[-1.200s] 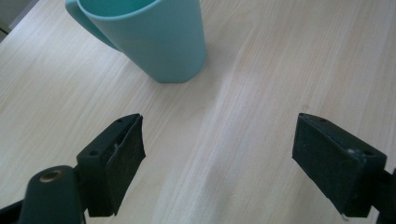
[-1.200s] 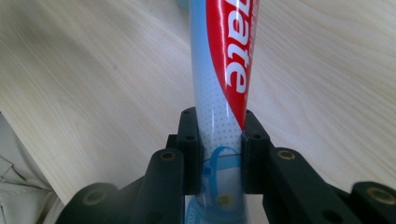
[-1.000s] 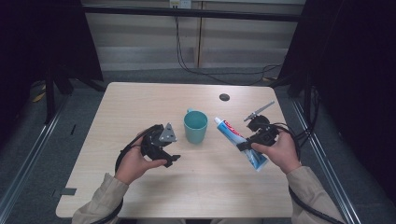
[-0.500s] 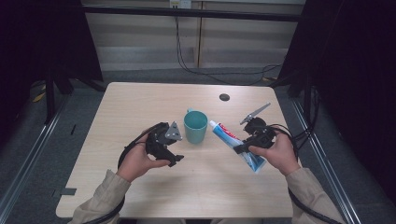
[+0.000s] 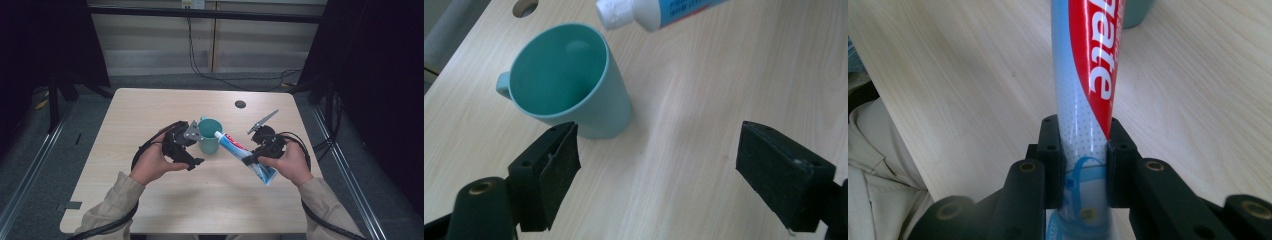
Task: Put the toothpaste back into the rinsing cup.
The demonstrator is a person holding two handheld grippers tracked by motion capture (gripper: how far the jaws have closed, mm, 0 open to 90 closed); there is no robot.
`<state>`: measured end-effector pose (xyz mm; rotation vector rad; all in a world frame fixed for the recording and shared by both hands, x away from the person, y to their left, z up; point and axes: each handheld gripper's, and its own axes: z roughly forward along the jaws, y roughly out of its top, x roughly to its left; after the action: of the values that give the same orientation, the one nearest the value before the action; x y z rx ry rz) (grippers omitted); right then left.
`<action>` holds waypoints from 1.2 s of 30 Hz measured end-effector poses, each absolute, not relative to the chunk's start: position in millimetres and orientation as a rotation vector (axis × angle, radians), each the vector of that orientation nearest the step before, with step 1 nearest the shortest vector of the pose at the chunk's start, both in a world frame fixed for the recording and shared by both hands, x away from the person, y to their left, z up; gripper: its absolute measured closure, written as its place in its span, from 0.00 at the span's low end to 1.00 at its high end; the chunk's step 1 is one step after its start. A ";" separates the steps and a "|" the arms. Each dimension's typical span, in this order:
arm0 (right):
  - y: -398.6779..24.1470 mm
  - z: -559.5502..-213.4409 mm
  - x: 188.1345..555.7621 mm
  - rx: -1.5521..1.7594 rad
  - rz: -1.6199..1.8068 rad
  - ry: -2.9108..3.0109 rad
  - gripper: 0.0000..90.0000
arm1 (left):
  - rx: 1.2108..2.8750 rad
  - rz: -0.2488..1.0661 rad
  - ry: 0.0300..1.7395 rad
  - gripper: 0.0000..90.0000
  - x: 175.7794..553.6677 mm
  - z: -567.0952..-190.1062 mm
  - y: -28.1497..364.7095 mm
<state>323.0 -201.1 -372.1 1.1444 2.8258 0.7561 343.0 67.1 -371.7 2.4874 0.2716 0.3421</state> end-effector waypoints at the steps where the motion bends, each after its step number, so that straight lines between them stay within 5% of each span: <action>1: -200.2 -371.9 323.1 1.138 0.754 2.825 0.83 | 2.492 0.342 0.264 0.19 343.9 -370.5 65.0; 36: -174.8 -375.4 325.2 0.994 0.752 2.936 0.83 | 2.549 0.367 0.064 0.20 345.4 -363.2 28.2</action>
<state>325.2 -174.8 -375.4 0.9941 2.9364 0.7524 345.4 28.2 -363.2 2.5489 0.0643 0.3668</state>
